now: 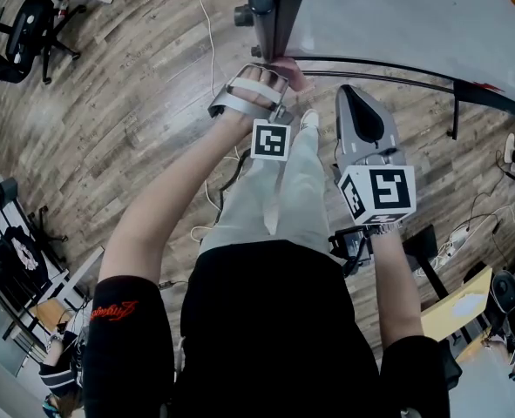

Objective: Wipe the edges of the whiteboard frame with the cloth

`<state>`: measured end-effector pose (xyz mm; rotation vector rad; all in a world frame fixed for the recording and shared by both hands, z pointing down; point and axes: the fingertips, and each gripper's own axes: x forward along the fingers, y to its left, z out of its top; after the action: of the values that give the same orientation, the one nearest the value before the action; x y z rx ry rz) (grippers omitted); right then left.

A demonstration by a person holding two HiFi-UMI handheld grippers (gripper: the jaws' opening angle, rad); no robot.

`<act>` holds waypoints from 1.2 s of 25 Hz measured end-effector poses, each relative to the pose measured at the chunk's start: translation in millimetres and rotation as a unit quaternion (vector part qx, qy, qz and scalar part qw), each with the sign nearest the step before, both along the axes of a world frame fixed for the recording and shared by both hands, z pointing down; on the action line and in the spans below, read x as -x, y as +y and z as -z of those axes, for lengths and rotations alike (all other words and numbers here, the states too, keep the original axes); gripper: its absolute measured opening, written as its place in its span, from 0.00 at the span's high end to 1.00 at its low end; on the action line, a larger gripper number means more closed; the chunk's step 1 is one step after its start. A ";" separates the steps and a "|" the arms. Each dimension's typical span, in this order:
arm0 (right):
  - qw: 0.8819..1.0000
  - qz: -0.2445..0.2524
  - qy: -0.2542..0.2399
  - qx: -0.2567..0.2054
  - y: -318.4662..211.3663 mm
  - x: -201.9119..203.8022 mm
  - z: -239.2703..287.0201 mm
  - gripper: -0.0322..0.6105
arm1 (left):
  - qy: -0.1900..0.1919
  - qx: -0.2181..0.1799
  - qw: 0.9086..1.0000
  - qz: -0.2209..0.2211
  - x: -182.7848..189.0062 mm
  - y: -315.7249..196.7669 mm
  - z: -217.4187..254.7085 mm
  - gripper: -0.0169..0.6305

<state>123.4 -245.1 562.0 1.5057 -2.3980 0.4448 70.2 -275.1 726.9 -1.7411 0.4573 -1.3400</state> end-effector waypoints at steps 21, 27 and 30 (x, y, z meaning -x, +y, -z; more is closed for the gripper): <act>1.000 -0.026 0.014 0.004 36.0 -15.3 5.2 0.95 | 0.358 0.140 0.915 0.124 -9.1 73.0 69.6 0.91; 0.999 -0.030 0.015 0.004 55.4 -17.3 10.6 0.95 | 0.481 0.138 0.854 0.142 -5.1 86.9 126.5 0.91; 1.000 -0.027 0.014 0.002 64.7 -9.9 14.4 0.95 | 0.527 0.140 0.825 0.150 2.6 92.6 152.5 0.91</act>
<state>133.2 -180.4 547.7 1.5669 -2.3383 0.4378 67.6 -182.5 574.4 -2.6689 1.2234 -0.4965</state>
